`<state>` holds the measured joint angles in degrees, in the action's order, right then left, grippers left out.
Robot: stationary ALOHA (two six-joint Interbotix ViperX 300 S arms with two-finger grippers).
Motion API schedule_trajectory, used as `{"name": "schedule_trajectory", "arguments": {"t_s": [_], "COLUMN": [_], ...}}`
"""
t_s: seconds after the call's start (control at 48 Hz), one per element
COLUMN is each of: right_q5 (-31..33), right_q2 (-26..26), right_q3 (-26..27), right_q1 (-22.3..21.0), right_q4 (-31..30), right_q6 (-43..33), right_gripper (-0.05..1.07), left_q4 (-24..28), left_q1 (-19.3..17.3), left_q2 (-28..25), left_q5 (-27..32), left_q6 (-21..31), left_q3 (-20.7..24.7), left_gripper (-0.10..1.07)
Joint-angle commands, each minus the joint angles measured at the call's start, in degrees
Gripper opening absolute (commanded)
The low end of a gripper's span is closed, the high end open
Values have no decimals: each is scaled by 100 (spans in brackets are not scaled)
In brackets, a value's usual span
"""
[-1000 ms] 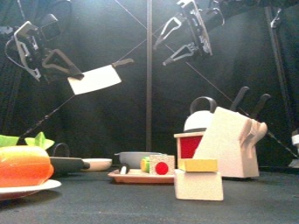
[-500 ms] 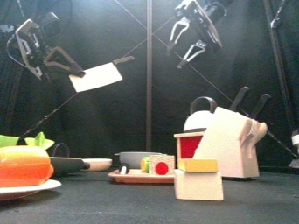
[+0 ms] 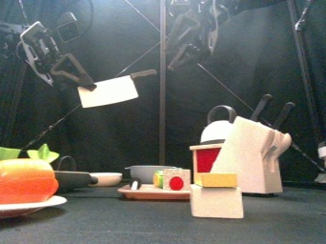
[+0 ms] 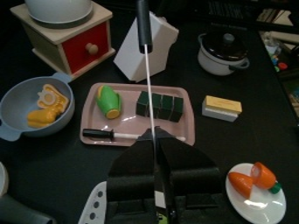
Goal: Grab cleaver
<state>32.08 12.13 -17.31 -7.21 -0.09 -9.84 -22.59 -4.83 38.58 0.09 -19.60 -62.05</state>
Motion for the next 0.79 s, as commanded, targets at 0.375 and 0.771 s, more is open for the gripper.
{"name": "schedule_trajectory", "arguments": {"t_s": [0.375,0.771], "right_q5": [-879,-923], "right_q2": [-62,-457], "right_q3": [-431,-413], "right_q1": [53,176], "right_q4": [-281,-246], "right_q6": [325,352], "right_gripper": [88,88], "left_q4": [527,721], "left_q1": [246,246], "left_q2": [-176,-721], "left_q5": [-35,-729], "left_q6": [-9,0], "left_q3": [149,220], "left_gripper": [29,29]}}
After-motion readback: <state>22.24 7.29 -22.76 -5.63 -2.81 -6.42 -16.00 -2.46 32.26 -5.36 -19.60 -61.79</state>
